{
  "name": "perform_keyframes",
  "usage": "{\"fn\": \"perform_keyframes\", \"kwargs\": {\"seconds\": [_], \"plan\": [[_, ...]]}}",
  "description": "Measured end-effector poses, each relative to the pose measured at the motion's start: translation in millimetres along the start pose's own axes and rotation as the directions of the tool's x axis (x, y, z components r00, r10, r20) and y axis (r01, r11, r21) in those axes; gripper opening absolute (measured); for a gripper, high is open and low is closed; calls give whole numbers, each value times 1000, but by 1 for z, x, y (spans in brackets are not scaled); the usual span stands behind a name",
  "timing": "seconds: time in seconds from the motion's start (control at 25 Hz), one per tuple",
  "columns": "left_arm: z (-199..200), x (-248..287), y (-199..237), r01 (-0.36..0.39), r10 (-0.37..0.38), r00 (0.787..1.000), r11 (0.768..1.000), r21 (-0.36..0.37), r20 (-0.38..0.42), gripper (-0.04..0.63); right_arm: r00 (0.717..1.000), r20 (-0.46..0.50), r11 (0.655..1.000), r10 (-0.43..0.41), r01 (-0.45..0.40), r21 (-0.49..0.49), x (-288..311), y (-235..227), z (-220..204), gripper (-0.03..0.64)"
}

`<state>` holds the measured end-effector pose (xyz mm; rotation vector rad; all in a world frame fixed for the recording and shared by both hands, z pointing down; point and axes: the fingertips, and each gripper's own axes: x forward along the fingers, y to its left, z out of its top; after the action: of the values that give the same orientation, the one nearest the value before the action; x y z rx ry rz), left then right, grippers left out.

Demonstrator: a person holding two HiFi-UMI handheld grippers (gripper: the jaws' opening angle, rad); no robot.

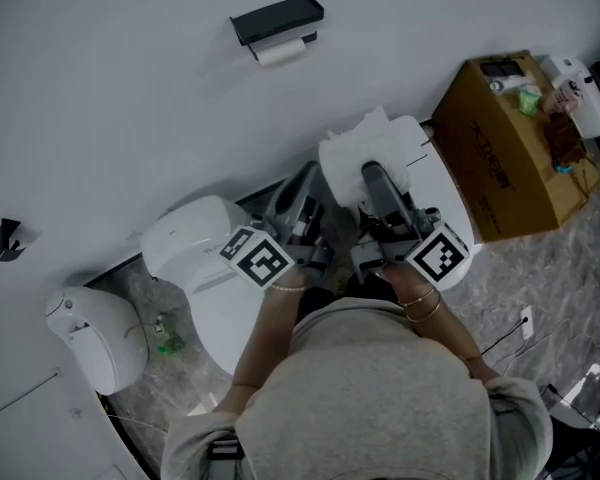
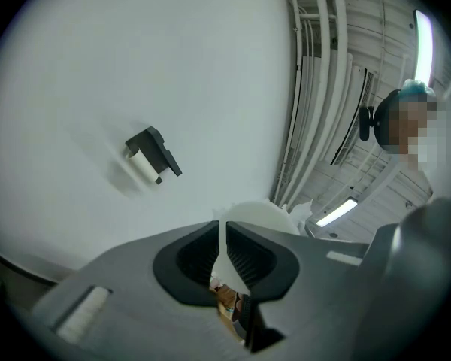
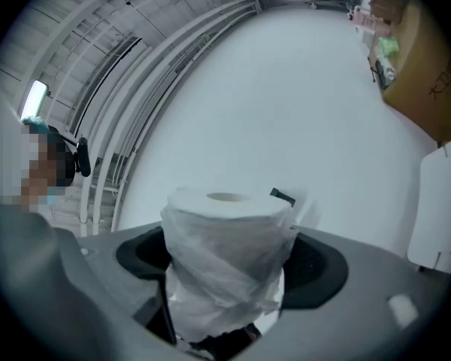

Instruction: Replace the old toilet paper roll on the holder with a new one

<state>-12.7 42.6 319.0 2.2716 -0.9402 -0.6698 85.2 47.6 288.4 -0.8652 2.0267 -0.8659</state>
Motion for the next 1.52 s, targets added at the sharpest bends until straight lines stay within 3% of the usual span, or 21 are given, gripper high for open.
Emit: {"fn": "perform_keyframes", "kwargs": {"seconds": [0.6,1.36,1.52], "plan": [[6,33,48,-78,78,997,997,-28,25,14,999,-43,999,-16,18,48,40,-52,7,426],[89,96,144,-32,32,999,999,-40,-2,14,998,-12,998,-56,56,21,171,-104,-3,426],[89,104,146,-12,12,1000,999,-38,-21,14,998,6,998,-65,65,16,176,-109,0,426]]}}
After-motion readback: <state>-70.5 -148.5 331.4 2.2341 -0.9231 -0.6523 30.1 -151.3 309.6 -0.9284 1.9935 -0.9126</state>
